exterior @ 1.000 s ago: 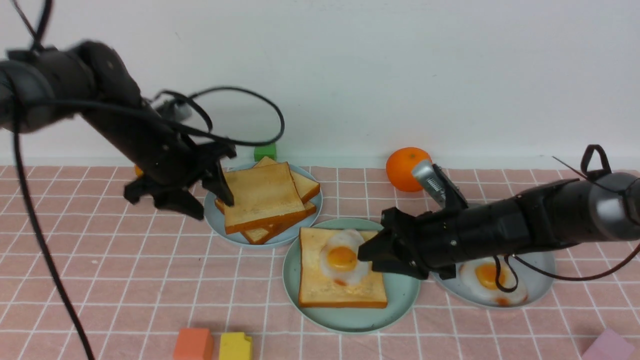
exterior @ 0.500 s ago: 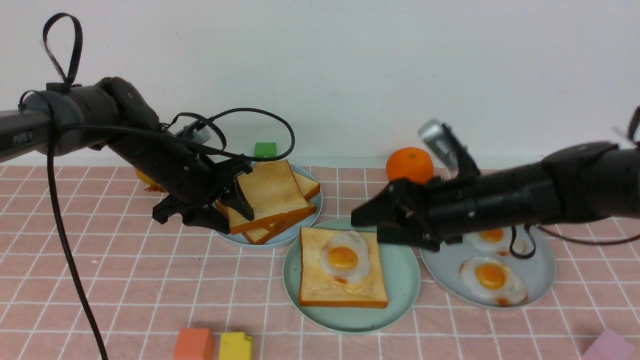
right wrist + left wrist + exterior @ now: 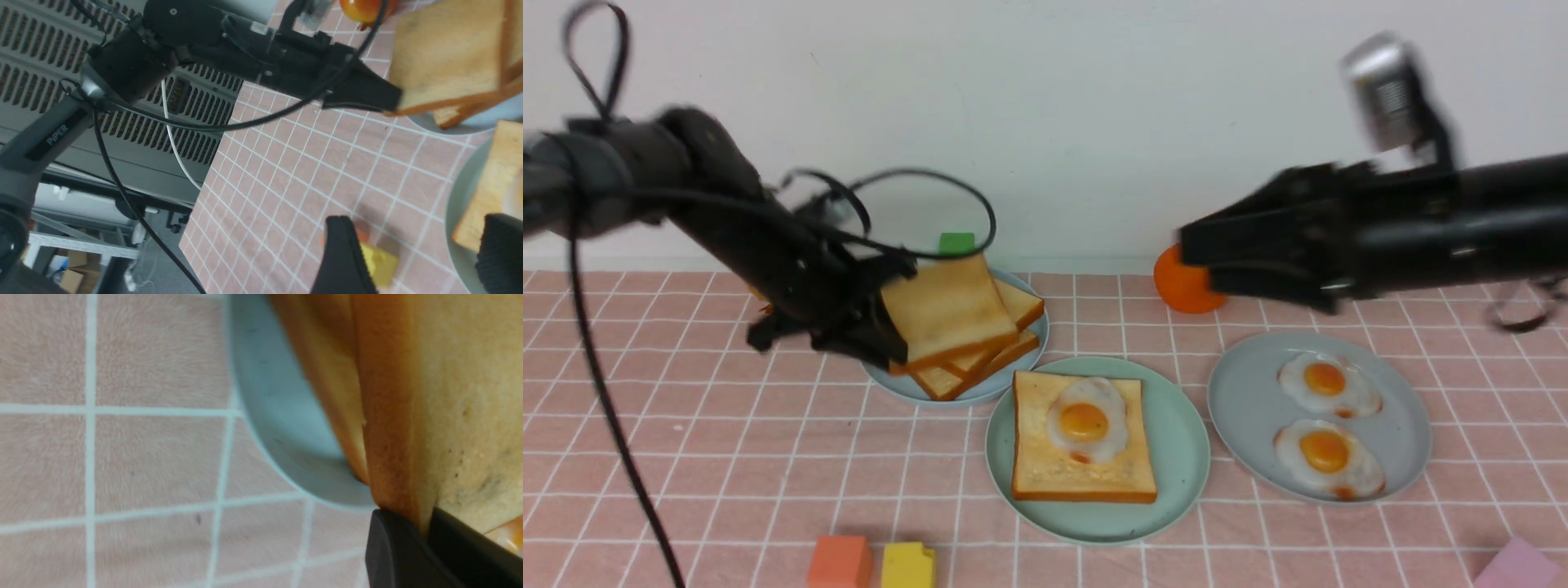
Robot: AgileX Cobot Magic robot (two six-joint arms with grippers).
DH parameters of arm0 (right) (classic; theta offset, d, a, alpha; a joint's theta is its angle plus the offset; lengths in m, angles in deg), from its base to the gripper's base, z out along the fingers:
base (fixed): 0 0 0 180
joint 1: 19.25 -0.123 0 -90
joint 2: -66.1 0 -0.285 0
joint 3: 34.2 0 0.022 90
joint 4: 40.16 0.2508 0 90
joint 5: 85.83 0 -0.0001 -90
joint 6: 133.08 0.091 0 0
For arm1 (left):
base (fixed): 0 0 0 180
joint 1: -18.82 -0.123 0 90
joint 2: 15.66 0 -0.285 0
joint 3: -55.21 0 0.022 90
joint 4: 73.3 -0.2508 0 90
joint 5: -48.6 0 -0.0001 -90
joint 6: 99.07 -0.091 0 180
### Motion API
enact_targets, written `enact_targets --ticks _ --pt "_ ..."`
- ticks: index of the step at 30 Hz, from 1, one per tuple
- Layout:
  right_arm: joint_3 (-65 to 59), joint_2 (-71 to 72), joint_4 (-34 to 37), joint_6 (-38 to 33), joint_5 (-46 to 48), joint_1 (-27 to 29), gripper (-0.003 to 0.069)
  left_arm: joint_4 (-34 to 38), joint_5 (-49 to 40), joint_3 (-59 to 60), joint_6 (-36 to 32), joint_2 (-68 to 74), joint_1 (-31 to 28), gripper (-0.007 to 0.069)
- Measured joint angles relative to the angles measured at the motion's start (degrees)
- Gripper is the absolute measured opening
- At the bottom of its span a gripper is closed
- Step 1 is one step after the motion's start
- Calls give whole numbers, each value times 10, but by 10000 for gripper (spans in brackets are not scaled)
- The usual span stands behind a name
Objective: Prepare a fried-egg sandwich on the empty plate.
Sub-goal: Use the left arm to grab a slice of bread, then use the left arm to place a slice of bread on the fried egg in the middle
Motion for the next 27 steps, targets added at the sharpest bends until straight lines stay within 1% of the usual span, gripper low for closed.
enact_targets --ticks 1,3,4,5,6,7,8,9,10,13,15,21,27 --pt "0 16 -19 14 5 8 458 0 -5 0 -4 -12 1 76" --pt "0 63 -104 65 9 34 458 1 -23 0 -14 -55 15 76" --pt "0 66 -109 69 9 38 458 1 -24 0 -16 -59 19 76" --pt "0 82 -130 81 10 43 458 3 -27 0 -18 -68 28 76" --pt "0 102 -170 103 12 51 458 5 -36 0 -20 -80 53 76" --pt "0 116 -191 115 12 54 458 6 -40 0 -20 -81 63 76" --pt "0 119 -194 118 12 54 458 6 -43 0 -20 -81 70 76" --pt "0 140 -223 137 13 57 458 7 -49 0 -21 -78 97 76" --pt "0 140 -223 137 13 57 458 7 -50 0 -21 -78 100 76" --pt "0 169 -269 176 13 57 458 2 -54 0 -7 -51 151 76" --pt "0 173 -288 194 13 57 458 -5 -54 0 4 -35 163 76" --pt "0 175 -316 209 13 57 458 -14 -39 0 22 18 166 76" --pt "0 175 -316 210 11 57 458 -15 -33 0 23 46 166 76"
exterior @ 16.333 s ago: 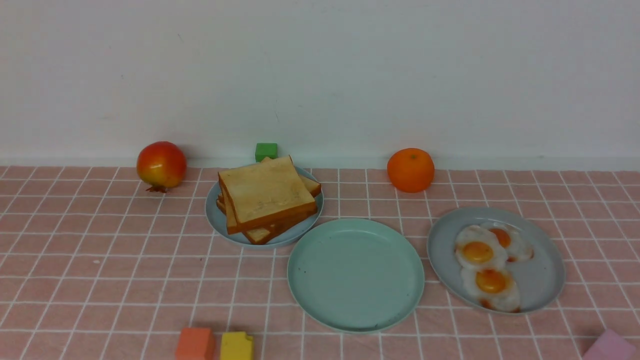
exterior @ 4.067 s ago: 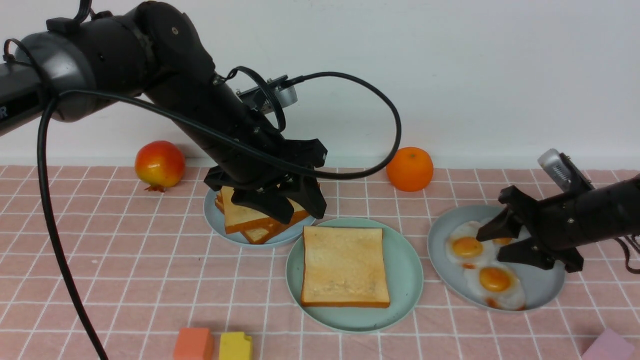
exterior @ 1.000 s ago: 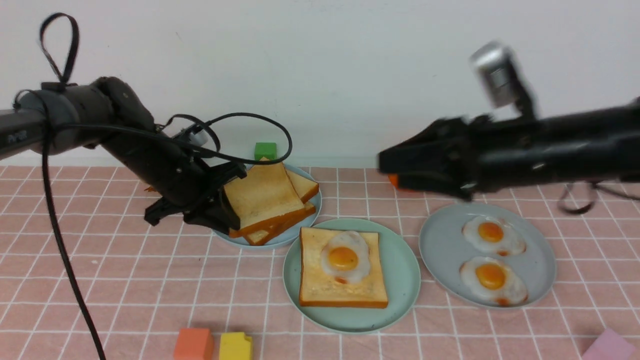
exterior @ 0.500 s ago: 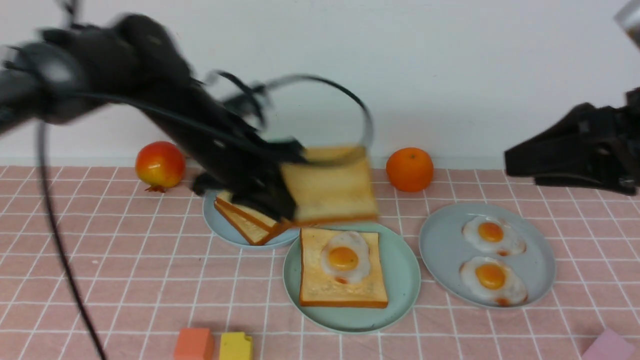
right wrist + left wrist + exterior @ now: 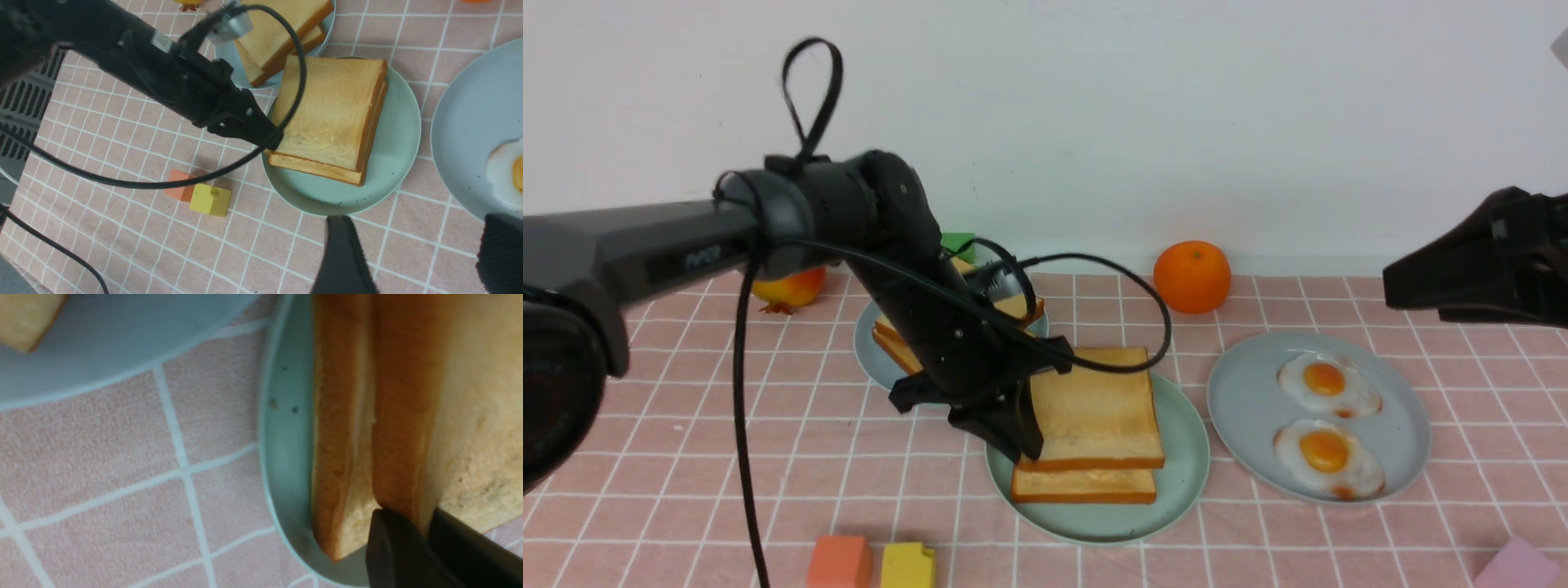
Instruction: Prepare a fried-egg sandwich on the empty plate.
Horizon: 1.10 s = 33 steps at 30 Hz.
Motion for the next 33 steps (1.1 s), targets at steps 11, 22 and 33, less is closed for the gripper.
enact_targets --ticks 11,22,33 --pt "-40 56 -6 -4 -62 0 444 -39 -46 0 52 -26 0 317" --pt "-332 386 -9 -191 -152 0 38 -97 -96 0 73 -167 0 469" --pt "-421 615 18 -167 -197 -3 -6 -100 -102 61 83 -435 0 113"
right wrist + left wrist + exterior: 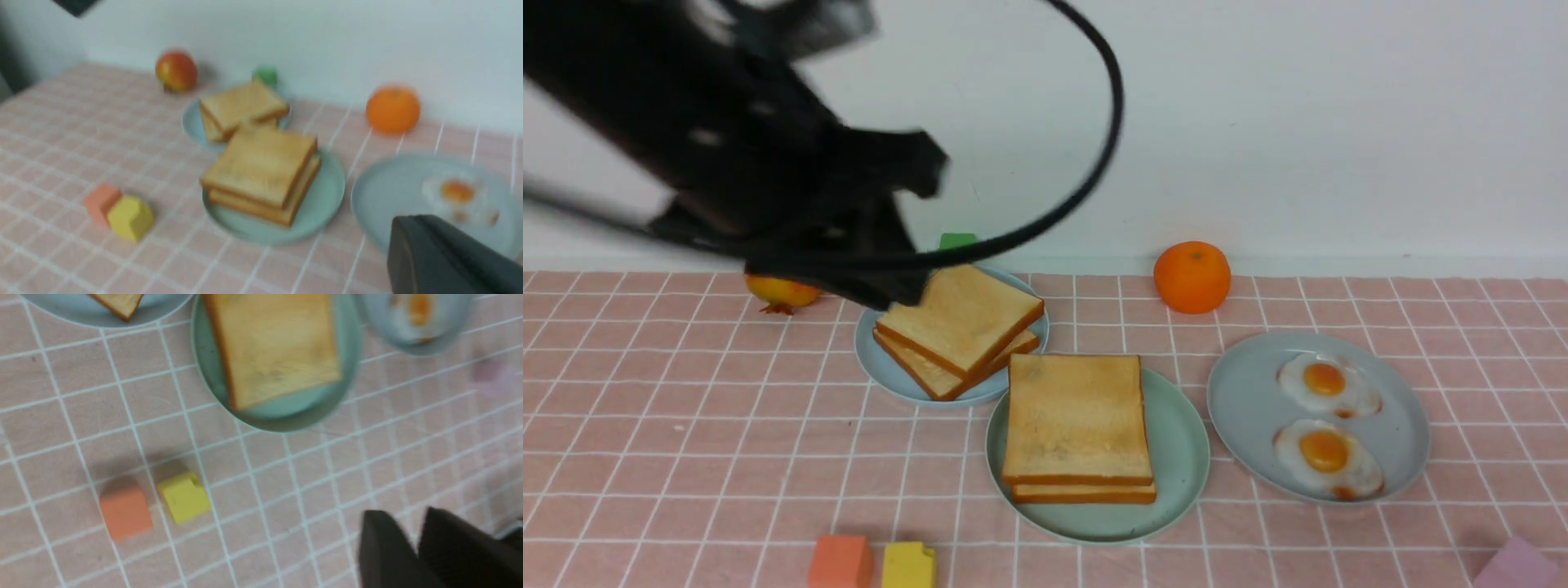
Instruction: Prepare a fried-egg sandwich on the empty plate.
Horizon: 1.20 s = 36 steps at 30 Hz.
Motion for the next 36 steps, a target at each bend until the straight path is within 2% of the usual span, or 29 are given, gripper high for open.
enact_targets --ticks 1,2,7,12,15,17,21,24,25,27,29,32,33,36 --pt "0 24 3 0 1 -4 -6 0 0 31 8 -61 0 30" --pt "0 33 6 0 2 -5 -6 -1 0 42 13 -88 0 13" --pt "0 57 10 0 15 -9 -4 -6 12 147 26 -224 0 13" --pt "0 57 10 0 22 -9 -1 -9 120 287 37 -409 0 13" --pt "0 57 10 0 27 -9 0 -9 151 333 36 -484 0 13" --pt "0 57 10 0 30 -9 1 -13 165 375 34 -587 0 13" --pt "0 57 10 0 33 -9 1 -59 202 405 0 -706 0 13" --pt "-1 57 10 0 33 -9 3 -116 292 440 -11 -797 0 13" --pt "0 57 12 0 33 -9 3 -120 297 442 -11 -798 0 13" --pt "0 58 12 0 39 -9 6 -176 336 480 41 -788 0 13" --pt "0 58 12 0 42 -10 7 -218 361 510 114 -742 0 13" --pt "0 58 12 0 45 -10 9 -324 439 583 241 -670 1 13" --pt "0 58 12 0 45 -10 9 -331 439 588 248 -669 2 13" --pt "0 58 12 0 45 -10 10 -448 512 663 345 -702 12 13"
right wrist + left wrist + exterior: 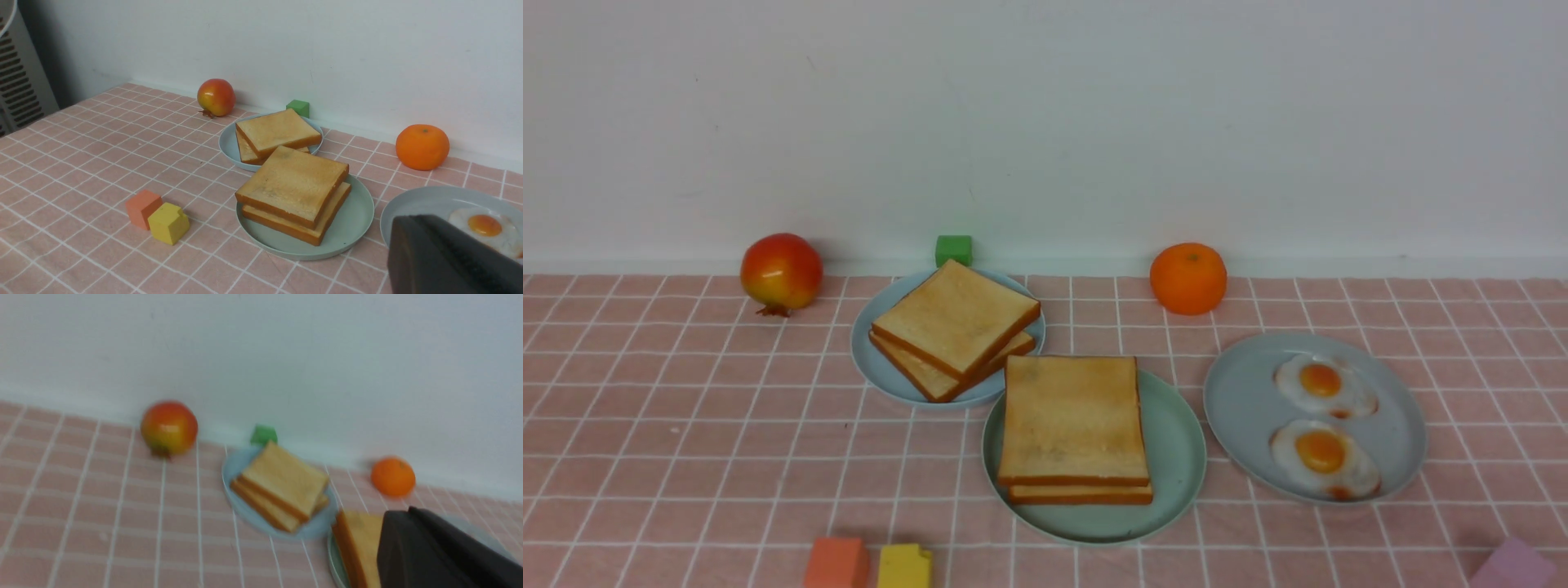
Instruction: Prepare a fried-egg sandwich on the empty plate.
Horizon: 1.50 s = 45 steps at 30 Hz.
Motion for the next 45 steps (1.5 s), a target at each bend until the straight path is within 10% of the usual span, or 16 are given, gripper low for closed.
enact_targets --ticks 5,16,45 --pt "0 0 1 0 11 0 13 -4 -1 99 14 -56 -18 13" --pt "0 0 1 0 14 0 18 158 -17 218 -249 -88 -96 13" --pt "0 0 1 0 14 0 50 176 -24 215 -256 -88 -149 13"
